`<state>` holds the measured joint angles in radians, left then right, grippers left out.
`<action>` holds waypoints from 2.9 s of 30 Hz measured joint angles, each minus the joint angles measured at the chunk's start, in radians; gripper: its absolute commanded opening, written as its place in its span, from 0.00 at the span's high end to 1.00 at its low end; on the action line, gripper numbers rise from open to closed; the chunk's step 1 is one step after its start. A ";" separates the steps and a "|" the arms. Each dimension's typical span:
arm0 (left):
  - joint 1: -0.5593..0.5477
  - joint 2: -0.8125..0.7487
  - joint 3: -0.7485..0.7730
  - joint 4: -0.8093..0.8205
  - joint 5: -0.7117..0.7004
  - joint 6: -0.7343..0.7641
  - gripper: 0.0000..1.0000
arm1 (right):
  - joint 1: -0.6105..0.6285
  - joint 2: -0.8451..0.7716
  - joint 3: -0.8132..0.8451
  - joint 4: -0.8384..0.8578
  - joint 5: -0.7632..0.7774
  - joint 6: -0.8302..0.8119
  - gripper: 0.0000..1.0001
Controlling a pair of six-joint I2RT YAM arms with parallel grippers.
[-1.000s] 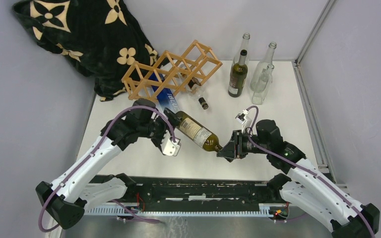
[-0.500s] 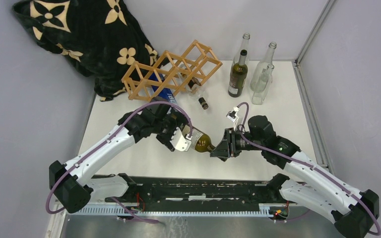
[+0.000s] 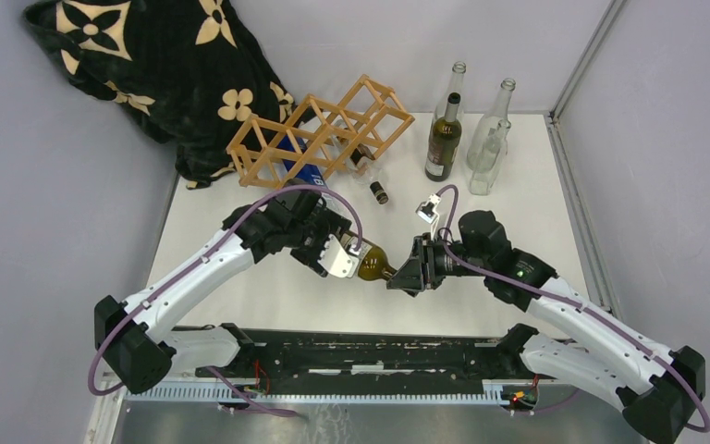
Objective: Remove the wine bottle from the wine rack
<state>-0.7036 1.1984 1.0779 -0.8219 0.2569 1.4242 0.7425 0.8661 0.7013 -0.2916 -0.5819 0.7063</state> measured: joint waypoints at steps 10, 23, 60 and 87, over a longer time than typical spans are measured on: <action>0.035 0.048 0.082 -0.023 0.040 -0.172 0.98 | 0.004 -0.020 0.117 0.006 0.062 -0.117 0.02; 0.231 -0.024 0.140 -0.009 0.334 -0.527 0.98 | 0.004 -0.118 0.280 0.037 0.323 -0.223 0.02; 0.235 -0.041 0.127 0.032 0.651 -0.948 0.06 | 0.016 0.203 0.353 0.549 0.386 -0.128 1.00; 0.277 -0.035 0.221 -0.141 0.111 -0.922 0.00 | -0.274 0.427 0.486 0.150 0.914 -0.647 1.00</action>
<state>-0.4267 1.1633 1.2987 -0.9627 0.3679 0.5022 0.4686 1.2930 1.1877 -0.1413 0.3317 0.0593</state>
